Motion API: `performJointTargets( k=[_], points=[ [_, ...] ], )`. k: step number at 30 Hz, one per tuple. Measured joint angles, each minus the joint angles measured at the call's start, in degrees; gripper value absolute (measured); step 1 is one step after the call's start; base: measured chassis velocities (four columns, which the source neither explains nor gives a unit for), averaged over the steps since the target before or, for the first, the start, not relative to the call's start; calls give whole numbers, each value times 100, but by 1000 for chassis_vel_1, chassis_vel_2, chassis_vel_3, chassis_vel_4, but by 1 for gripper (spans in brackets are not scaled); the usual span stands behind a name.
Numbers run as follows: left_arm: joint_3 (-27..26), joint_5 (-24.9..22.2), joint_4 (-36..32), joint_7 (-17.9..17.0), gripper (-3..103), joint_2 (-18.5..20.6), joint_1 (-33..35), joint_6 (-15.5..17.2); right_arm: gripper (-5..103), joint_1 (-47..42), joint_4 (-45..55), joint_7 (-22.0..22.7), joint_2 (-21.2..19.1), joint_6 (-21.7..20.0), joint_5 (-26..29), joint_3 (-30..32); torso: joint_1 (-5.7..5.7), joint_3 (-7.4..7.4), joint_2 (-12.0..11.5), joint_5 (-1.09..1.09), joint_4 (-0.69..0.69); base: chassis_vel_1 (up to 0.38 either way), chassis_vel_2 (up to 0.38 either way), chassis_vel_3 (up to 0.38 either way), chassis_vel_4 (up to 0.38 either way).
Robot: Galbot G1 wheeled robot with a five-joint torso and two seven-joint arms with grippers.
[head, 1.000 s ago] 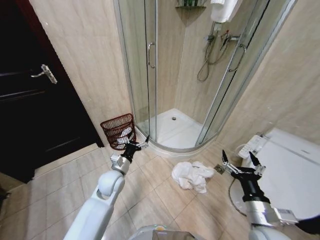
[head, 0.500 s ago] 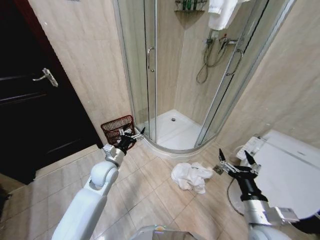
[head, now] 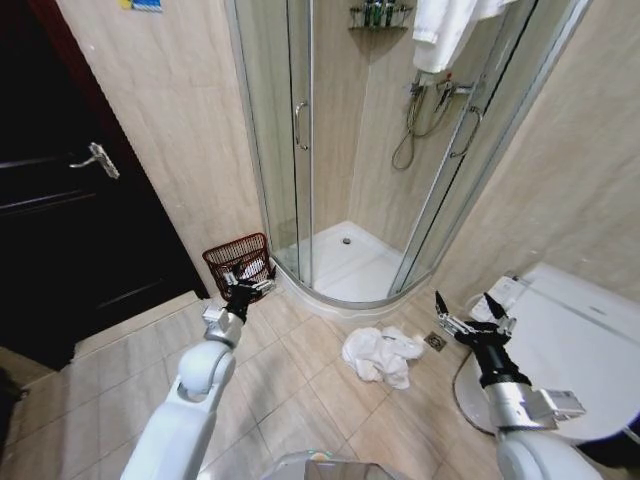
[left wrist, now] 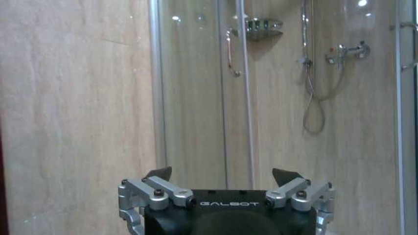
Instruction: Discard the used towel into the hamper.
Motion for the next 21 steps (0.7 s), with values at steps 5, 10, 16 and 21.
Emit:
performJointTargets(
  k=[5,10,16,21],
  points=[
    [-51,-52,-101,83,100,67,119,-55,100,-50,93,96,-130,108,37,-106,75,85,161,0,1,0,0,0,0],
    [-31,5,-73,84,100,47,164,-126,100,-35,201,152,-63,28,-30,-127,132,155,288,0,0,0,0,0,0],
    [-8,24,-102,87,100,55,143,-120,100,-52,258,207,-2,-46,-63,-78,197,242,438,0,0,0,0,0,0],
    [25,-4,-115,88,100,96,79,-97,100,-50,300,218,79,-71,-86,-97,268,320,589,0,0,0,0,0,0]
  ],
)
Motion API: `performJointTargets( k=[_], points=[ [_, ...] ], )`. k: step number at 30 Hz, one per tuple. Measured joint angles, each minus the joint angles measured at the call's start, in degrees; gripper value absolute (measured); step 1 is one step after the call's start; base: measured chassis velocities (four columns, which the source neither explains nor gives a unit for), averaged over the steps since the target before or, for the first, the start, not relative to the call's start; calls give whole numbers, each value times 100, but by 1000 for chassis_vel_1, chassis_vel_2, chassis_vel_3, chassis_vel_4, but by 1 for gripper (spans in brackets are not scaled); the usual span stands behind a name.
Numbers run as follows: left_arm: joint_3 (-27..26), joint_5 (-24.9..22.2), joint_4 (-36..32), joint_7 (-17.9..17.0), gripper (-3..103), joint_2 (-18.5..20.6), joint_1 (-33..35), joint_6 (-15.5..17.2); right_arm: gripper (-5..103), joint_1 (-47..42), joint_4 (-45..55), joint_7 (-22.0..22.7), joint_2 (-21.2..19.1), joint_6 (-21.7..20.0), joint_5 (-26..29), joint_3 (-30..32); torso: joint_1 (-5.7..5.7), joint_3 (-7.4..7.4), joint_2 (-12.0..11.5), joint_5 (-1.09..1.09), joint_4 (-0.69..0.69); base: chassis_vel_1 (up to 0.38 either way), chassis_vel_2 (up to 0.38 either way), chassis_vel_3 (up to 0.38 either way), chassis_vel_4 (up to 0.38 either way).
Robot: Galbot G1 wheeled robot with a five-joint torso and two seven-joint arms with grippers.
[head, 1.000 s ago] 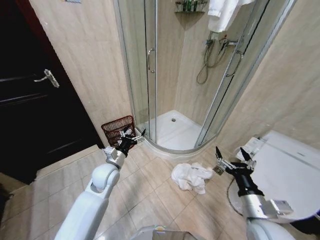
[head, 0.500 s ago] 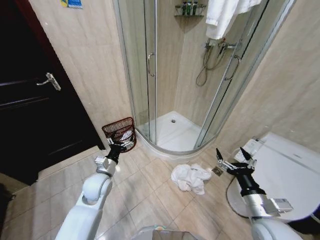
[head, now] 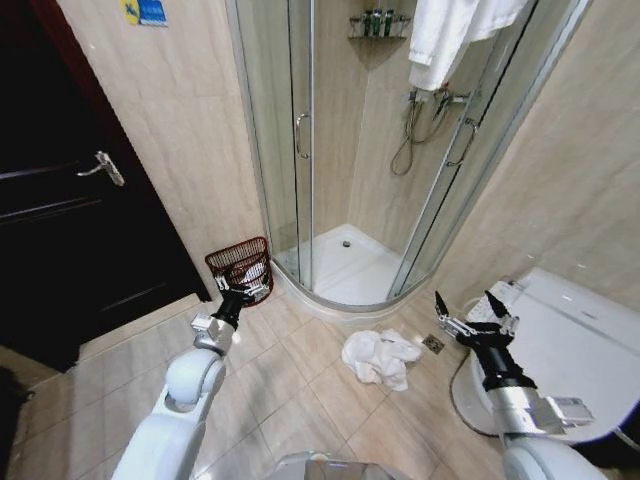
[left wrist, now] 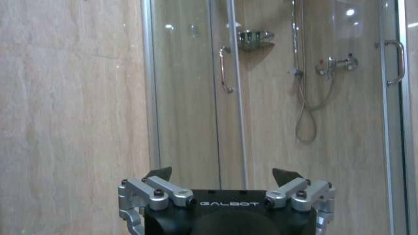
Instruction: Discard the used towel into the hamper.
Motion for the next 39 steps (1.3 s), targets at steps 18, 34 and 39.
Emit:
performJointTargets(
  k=[18,34,39],
  points=[
    [-79,-204,-114,9,100,119,-16,85,100,136,40,58,99,-139,-75,-52,215,273,487,0,0,0,0,0,0],
    [-75,-279,-230,29,100,139,-1,76,100,172,155,112,193,-217,-123,-50,440,543,981,0,0,0,0,0,0],
    [-71,-287,-229,39,100,137,-5,76,100,185,170,113,200,-227,-169,-68,504,622,1123,-1,0,0,0,0,0]
  ],
)
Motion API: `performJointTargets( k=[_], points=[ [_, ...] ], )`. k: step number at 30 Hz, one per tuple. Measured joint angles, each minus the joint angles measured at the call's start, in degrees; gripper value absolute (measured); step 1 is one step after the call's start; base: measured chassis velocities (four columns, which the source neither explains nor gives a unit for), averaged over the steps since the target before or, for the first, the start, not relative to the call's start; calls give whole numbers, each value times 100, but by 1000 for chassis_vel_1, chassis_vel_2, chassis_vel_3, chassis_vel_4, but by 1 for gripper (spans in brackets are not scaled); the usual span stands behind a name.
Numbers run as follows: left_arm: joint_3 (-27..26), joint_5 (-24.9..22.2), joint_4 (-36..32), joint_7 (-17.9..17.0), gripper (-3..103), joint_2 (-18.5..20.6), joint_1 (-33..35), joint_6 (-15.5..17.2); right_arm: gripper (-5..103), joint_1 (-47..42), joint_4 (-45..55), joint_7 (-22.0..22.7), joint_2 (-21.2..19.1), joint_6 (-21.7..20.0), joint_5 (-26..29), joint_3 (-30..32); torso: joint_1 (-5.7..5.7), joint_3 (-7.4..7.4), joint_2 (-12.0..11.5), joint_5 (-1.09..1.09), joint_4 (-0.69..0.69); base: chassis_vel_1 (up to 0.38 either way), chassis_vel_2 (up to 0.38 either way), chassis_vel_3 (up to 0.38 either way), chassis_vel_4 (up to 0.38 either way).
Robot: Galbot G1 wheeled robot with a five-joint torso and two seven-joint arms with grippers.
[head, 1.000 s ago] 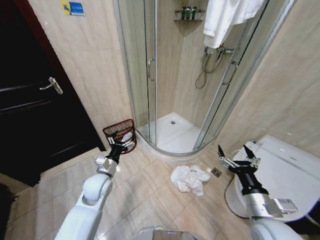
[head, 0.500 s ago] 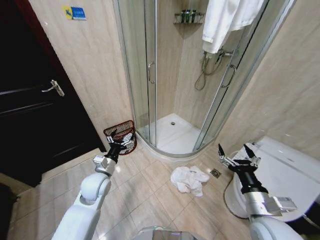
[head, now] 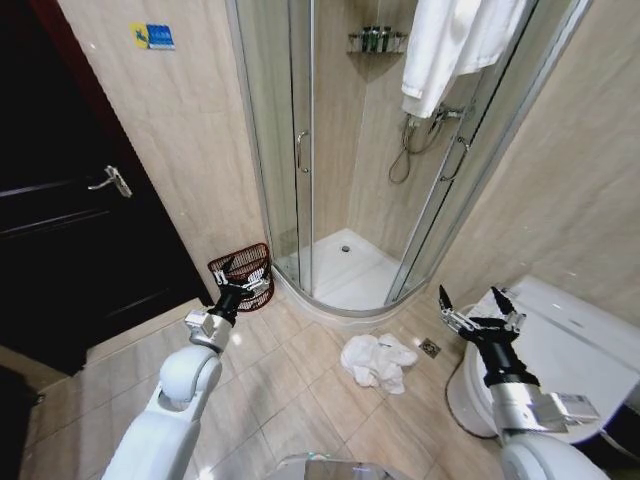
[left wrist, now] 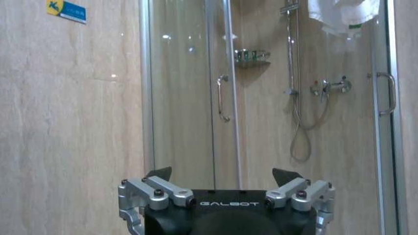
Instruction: Discard the used towel into the hamper.
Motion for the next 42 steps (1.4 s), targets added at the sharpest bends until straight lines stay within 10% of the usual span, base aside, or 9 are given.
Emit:
performJointTargets(
  k=[30,42],
  points=[
    [-32,7,-190,52,100,-95,95,15,100,-84,39,137,-25,-98,22,60,428,499,930,0,0,0,0,0,0],
    [93,-363,-162,338,100,-143,159,-606,100,178,36,195,-278,-178,216,159,510,603,1114,0,0,0,0,0,0]
  ],
)
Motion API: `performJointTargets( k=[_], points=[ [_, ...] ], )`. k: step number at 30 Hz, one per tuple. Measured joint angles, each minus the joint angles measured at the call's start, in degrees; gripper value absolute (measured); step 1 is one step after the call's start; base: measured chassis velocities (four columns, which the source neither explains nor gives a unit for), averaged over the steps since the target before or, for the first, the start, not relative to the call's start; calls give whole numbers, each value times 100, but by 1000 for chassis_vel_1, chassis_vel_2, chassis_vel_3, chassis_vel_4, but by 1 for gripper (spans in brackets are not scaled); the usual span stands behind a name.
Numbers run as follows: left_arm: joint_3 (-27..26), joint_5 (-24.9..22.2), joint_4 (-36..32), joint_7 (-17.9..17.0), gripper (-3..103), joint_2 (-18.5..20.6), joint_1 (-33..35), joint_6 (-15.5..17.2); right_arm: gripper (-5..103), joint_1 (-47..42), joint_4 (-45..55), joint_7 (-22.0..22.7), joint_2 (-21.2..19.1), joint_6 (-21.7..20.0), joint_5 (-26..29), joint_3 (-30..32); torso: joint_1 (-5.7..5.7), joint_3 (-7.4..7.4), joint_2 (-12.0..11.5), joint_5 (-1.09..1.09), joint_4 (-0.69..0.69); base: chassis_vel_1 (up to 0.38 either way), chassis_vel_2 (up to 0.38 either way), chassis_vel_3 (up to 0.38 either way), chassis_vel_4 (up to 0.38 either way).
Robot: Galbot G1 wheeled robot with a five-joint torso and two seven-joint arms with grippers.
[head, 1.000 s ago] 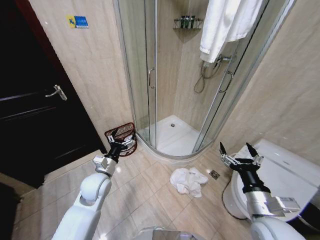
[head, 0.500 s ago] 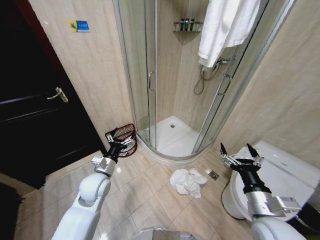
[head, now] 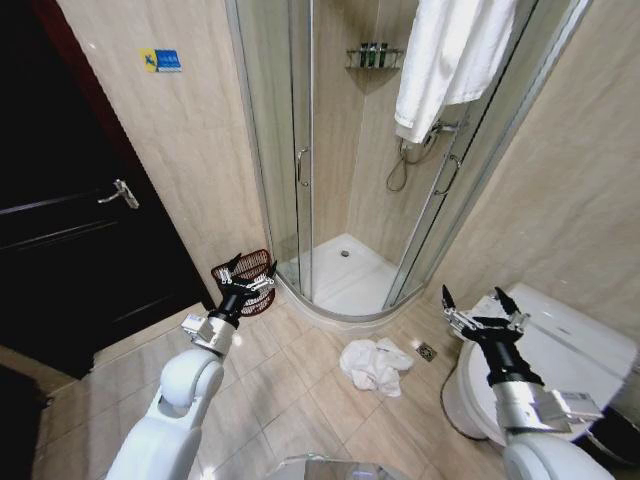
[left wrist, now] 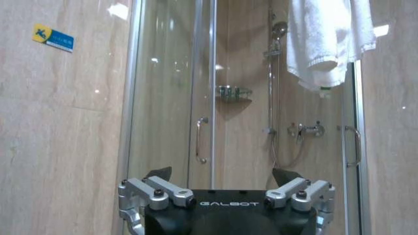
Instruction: Discard the used towel into the hamper.
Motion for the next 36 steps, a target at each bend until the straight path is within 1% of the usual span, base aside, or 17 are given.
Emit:
performJointTargets(
  k=[2,4,5,6,8,10,12,14,15,16,19,20,22,23,25,30,36],
  points=[
    [-1,1,26,8,100,-14,27,-68,100,93,-1,15,-70,-16,75,28,-1,-1,-2,1,0,0,0,0,0],
    [-17,13,72,25,100,-24,69,-155,100,308,-3,60,-220,-62,184,48,-3,-4,-8,0,0,0,0,0,0],
    [-32,32,131,67,100,-27,92,-201,100,601,-60,72,-435,-32,358,51,-7,-7,-14,0,0,0,0,0,0],
    [-32,32,131,67,100,-27,92,-201,100,601,-60,72,-435,-32,358,51,-7,-7,-14,0,0,0,0,0,0],
    [19,83,263,144,100,3,39,-206,100,1049,-224,86,-714,203,569,76,-11,-12,-23,1,2,0,0,0,0],
    [36,95,304,167,100,17,16,-207,100,1167,-275,91,-789,268,625,87,-12,-13,-25,1,1,0,0,0,0],
    [66,136,434,233,100,52,-12,-216,100,1737,-575,194,-1183,412,954,94,-14,-17,-35,1,1,0,0,0,0],
    [95,147,568,252,100,64,-10,-232,100,2236,-881,334,-1602,370,1351,135,-18,-22,-44,1,1,0,0,0,0],
    [95,147,568,252,100,64,-10,-232,100,2236,-881,334,-1602,370,1351,135,-18,-22,-44,1,1,0,0,0,0],
    [97,156,592,259,100,60,-4,-246,100,2347,-953,370,-1688,351,1424,137,-19,-23,-46,1,-1,0,0,0,0],
    [67,226,704,261,100,-6,91,-360,100,3033,-1496,465,-2102,262,1609,12,-24,-29,-54,2,1,0,0,0,0],
    [67,226,704,261,100,-6,91,-360,100,3033,-1496,465,-2102,262,1609,12,-24,-29,-54,2,1,0,0,0,0],
    [61,250,755,261,100,-37,102,-384,100,3256,-1663,537,-2236,113,1627,-69,-25,-30,-58,0,2,0,0,0,0],
    [65,269,800,257,100,-56,81,-389,100,3388,-1746,605,-2322,-64,1638,-110,-28,-32,-62,1,2,0,0,0,0],
    [88,304,831,256,100,-80,35,-390,100,3471,-1804,619,-2392,-223,1636,-116,-29,-35,-64,-2,1,0,0,0,0],
    [172,337,845,254,100,-132,-34,-375,100,3447,-1847,605,-2440,-418,1554,-66,-33,-38,-70,0,-1,0,0,0,0],
    [213,363,895,280,100,-147,-87,-371,100,3421,-1835,598,-2464,-494,1529,-51,-36,-41,-75,0,0,0,0,0,0]
  ],
)
